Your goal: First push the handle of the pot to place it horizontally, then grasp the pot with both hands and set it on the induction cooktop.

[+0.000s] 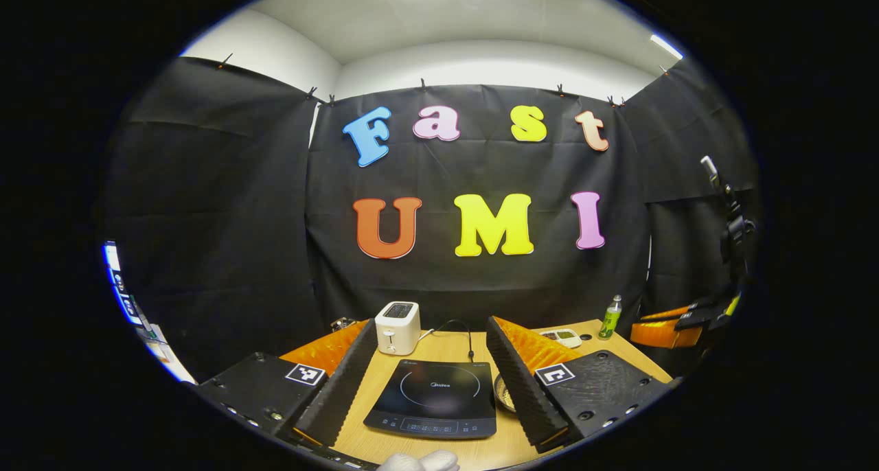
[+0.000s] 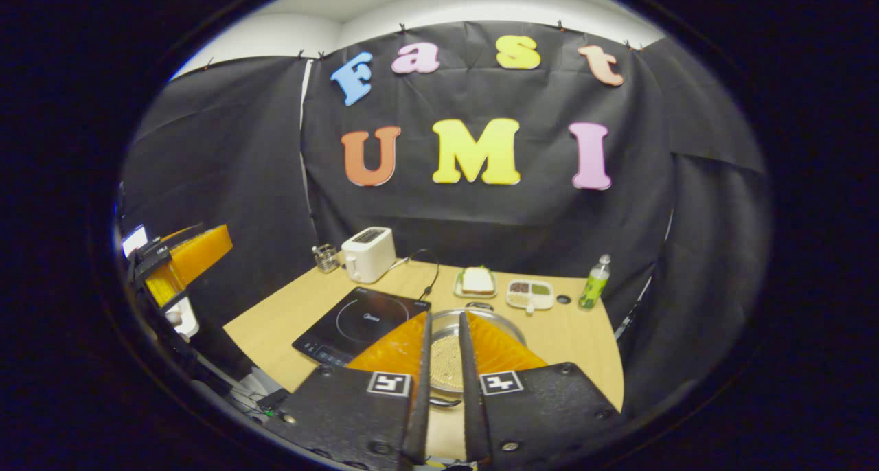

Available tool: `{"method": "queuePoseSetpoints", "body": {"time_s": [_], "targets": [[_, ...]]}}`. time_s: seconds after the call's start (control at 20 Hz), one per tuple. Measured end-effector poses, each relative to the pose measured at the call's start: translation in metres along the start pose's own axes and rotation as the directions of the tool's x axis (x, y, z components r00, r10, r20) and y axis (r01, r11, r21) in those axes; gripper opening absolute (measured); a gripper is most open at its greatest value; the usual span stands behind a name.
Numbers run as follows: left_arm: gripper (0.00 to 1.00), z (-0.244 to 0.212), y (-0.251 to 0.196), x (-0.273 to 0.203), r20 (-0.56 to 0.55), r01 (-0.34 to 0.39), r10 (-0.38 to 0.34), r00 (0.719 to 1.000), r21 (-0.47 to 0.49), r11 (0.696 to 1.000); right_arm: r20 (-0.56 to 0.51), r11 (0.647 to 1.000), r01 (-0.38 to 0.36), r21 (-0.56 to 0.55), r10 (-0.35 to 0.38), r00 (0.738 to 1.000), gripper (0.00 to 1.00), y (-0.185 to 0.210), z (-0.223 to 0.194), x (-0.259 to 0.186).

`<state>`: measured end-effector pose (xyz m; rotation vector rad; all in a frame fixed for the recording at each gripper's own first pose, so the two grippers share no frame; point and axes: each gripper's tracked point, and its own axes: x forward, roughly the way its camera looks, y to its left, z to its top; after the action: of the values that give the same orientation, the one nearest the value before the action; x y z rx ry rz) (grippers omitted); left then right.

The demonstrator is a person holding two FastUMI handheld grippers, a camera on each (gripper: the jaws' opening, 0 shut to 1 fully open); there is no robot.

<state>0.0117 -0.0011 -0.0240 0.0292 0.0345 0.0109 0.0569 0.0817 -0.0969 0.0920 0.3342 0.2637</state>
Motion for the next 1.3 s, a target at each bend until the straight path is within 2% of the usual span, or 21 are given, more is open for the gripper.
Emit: {"method": "queuePoseSetpoints", "body": {"time_s": [0.05,0.1,0.25,0.3,0.4,0.45,0.5,0.7,0.75,0.8,1.05,1.15,1.25,1.3], "targets": [[0.95,-0.001,0.002,0.001,-0.003,-0.01,0.01,1.0,-0.002,1.0,-0.041,1.0,-0.026,0.017,0.026,0.999,0.01,0.004,-0.012,0.012],[0.95,-0.003,0.004,0.002,-0.006,-0.021,0.021,1.0,-0.006,1.0,-0.084,0.998,-0.051,0.033,0.054,0.995,0.06,0.007,-0.024,0.022],[0.95,-0.006,0.011,0.003,-0.009,-0.051,0.051,0.999,-0.014,0.999,-0.203,0.995,-0.091,0.031,0.095,0.974,0.01,0.016,-0.067,0.05],[0.95,-0.008,0.013,0.003,-0.014,-0.061,0.061,0.998,-0.012,0.998,-0.239,0.996,-0.093,0.019,0.094,0.967,0.07,0.018,-0.082,0.062],[0.95,-0.012,0.017,0.004,-0.02,-0.079,0.079,0.997,-0.012,0.997,-0.307,0.994,-0.106,0.009,0.104,0.946,0.04,0.02,-0.109,0.081],[0.84,-0.013,0.02,0.004,-0.025,-0.089,0.089,0.996,-0.013,0.996,-0.343,0.993,-0.114,0.007,0.11,0.933,0.04,0.024,-0.122,0.088],[0.95,-0.016,0.021,0.005,-0.03,-0.097,0.096,0.995,-0.015,0.995,-0.368,0.992,-0.123,0.007,0.117,0.923,0.04,0.029,-0.134,0.095],[0.95,-0.023,0.029,0.008,-0.051,-0.127,0.126,0.991,-0.017,0.992,-0.457,0.993,-0.115,-0.024,0.091,0.885,0.04,0.034,-0.178,0.119],[0.84,-0.022,0.029,0.008,-0.053,-0.132,0.131,0.99,-0.016,0.991,-0.475,0.993,-0.114,-0.029,0.086,0.876,0.04,0.037,-0.189,0.125],[0.95,-0.023,0.031,0.009,-0.056,-0.138,0.137,0.989,-0.014,0.99,-0.491,0.993,-0.112,-0.032,0.082,0.867,0.04,0.039,-0.199,0.132],[0.95,-0.031,0.036,0.015,-0.08,-0.139,0.139,0.987,0.004,0.99,-0.55,0.998,-0.068,-0.003,0.055,0.834,0.04,0.032,-0.227,0.155],[0.95,-0.032,0.036,0.017,-0.087,-0.136,0.136,0.987,0.006,0.991,-0.556,0.999,-0.05,0.0,0.042,0.83,0.0,0.026,-0.231,0.159],[0.95,-0.033,0.038,0.019,-0.089,-0.133,0.132,0.987,-0.004,0.991,-0.554,0.999,-0.042,0.034,0.054,0.831,0.04,0.026,-0.233,0.161],[0.95,-0.033,0.038,0.02,-0.094,-0.129,0.128,0.987,-0.008,0.992,-0.555,0.999,-0.037,0.036,0.051,0.83,0.01,0.025,-0.233,0.16]]}}
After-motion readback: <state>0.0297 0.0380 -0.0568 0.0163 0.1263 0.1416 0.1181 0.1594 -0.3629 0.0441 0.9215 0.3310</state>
